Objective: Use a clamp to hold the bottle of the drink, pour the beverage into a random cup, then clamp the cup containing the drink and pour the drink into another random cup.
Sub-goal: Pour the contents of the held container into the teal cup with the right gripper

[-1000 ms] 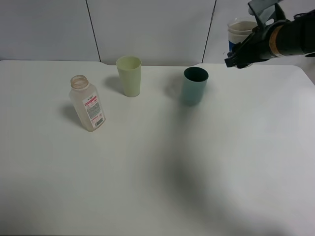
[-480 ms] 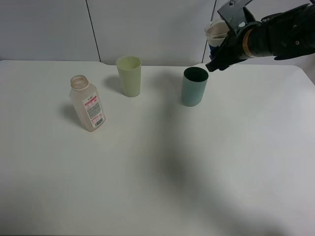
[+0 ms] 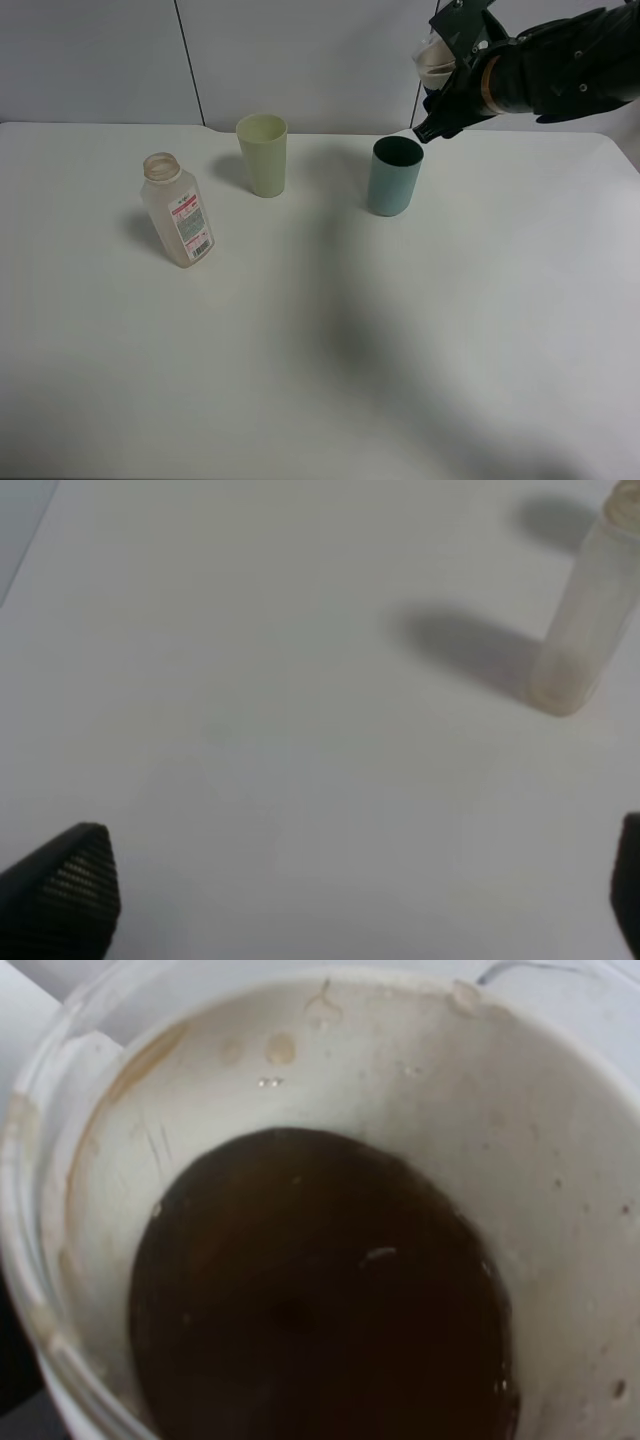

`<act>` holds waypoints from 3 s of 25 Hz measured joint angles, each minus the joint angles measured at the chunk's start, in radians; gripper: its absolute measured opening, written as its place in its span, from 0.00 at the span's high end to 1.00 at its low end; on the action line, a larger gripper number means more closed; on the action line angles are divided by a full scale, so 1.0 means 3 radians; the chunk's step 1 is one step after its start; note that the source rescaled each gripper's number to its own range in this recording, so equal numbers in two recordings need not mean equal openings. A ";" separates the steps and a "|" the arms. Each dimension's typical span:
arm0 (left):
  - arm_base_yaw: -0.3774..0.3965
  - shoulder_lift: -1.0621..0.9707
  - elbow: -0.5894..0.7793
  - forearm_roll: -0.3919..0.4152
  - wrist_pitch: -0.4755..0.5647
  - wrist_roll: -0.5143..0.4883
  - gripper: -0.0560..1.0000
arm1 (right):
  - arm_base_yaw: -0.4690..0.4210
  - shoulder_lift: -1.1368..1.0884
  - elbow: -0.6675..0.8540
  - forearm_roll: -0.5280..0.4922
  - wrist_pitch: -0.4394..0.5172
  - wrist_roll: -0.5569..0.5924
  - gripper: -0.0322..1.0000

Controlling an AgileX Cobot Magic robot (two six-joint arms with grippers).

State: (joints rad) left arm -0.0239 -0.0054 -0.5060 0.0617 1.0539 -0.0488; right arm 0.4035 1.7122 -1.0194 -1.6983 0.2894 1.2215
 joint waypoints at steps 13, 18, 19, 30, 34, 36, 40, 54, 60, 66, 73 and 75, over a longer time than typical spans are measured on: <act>0.0000 0.0000 0.0000 0.0000 0.0000 0.0000 0.00 | 0.0107 0.0111 -0.0018 0.0282 0.0170 0.0000 0.96; 0.0000 0.0000 0.0000 0.0000 0.0000 0.0000 0.00 | 0.0140 0.0115 -0.0020 0.0392 0.0235 0.0000 0.96; 0.0000 0.0000 0.0000 0.0000 0.0000 0.0000 0.00 | 0.0148 0.0116 -0.0020 0.0396 0.0252 0.0000 0.96; 0.0000 0.0000 0.0000 0.0000 0.0000 0.0000 0.00 | 0.0169 0.0116 -0.0020 0.0377 0.0322 -0.0386 0.96; 0.0000 0.0000 0.0000 0.0000 0.0000 0.0000 0.00 | 0.0169 0.0116 -0.0020 0.0339 0.0374 -0.0552 0.96; 0.0000 0.0000 0.0000 0.0000 0.0000 0.0000 0.00 | 0.0169 0.0116 -0.0020 0.0301 0.0416 -0.0618 0.96; 0.0000 0.0000 0.0000 0.0000 0.0000 0.0000 0.00 | 0.0169 0.0116 -0.0020 0.0237 0.0423 -0.0777 0.96; 0.0000 0.0000 0.0000 0.0000 0.0000 0.0000 0.00 | 0.0180 0.0116 -0.0021 -0.0069 0.0483 -0.0993 0.96; 0.0000 0.0000 0.0000 0.0000 0.0000 0.0000 0.00 | 0.0195 0.0116 -0.0039 -0.0073 0.0499 -0.1076 0.96; 0.0000 0.0000 0.0000 0.0000 0.0000 0.0000 0.00 | 0.0195 0.0116 -0.0039 -0.0073 0.0517 -0.1253 0.96; 0.0000 0.0000 0.0000 0.0000 0.0000 0.0000 0.00 | 0.0195 0.0116 -0.0039 -0.0083 0.0576 -0.1391 0.96; 0.0000 0.0000 0.0000 0.0000 0.0000 0.0000 0.00 | 0.0195 0.0116 -0.0039 -0.0083 0.0598 -0.1466 0.96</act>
State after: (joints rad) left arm -0.0239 -0.0054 -0.5060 0.0617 1.0539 -0.0488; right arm 0.4621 1.7470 -1.0309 -1.7233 0.4688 0.7816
